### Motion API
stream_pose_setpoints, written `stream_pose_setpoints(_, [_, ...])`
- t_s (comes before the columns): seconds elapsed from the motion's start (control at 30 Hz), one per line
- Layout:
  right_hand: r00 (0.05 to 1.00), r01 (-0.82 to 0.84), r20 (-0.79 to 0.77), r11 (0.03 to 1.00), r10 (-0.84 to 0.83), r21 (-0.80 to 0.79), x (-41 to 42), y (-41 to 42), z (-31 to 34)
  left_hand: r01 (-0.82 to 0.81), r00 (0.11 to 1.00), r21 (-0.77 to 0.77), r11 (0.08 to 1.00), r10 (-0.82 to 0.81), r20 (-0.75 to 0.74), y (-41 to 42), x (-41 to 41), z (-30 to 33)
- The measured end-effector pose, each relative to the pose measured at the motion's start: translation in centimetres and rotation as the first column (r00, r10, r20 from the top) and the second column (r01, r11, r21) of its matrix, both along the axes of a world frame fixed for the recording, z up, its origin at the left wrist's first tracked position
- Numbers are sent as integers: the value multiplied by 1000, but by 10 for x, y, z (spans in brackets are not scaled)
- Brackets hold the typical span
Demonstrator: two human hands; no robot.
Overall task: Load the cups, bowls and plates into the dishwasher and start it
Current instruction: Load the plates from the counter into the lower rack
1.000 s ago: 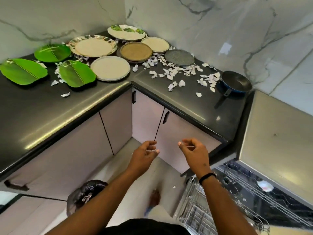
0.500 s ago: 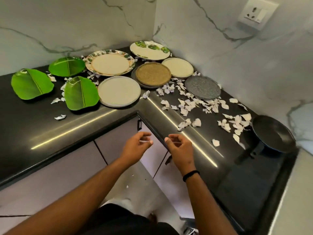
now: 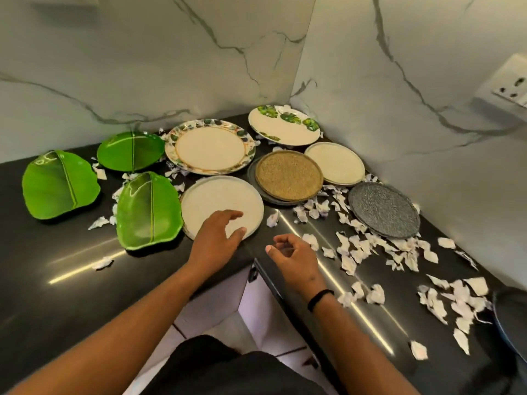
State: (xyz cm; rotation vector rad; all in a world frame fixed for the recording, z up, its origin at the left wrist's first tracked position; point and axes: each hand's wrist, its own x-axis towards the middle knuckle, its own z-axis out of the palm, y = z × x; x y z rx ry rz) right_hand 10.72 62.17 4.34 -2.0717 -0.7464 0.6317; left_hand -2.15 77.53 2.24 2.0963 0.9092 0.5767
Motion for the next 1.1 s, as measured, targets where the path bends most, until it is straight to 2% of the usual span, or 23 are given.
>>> stream_pose_setpoints(0.07, [999, -38, 20, 997, 40, -64, 12, 25, 2, 46, 997, 135, 990, -38, -60, 33, 22, 2])
stream_pose_setpoints(0.27, [998, -59, 19, 988, 62, -142, 32, 72, 0, -64, 965, 145, 987, 98, -242, 104, 64, -8])
stream_pose_setpoints(0.37, [995, -62, -86, 984, 48, -170, 38, 82, -10, -116, 927, 175, 978, 170, -335, 126, 65, -20])
stream_pose_setpoints(0.47, [981, -22, -191, 980, -17, -196, 39, 89, -22, -172, 891, 127, 977, 209, -403, 140, 63, -23])
stream_pose_setpoints(0.6, [933, 40, -347, 987, -92, -154, 35, 99, -31, -186, 857, 62, 981, 193, -478, 156, 62, -27])
stream_pose_setpoints(0.83, [936, 60, -337, 989, -103, -134, 33, 108, -36, -218, 853, 15, 976, 198, -483, 164, 65, -25])
stream_pose_setpoints(1.1, [934, 160, -319, 987, -159, -23, 37, 108, -25, -257, 886, -71, 964, 206, -416, 170, 66, -23])
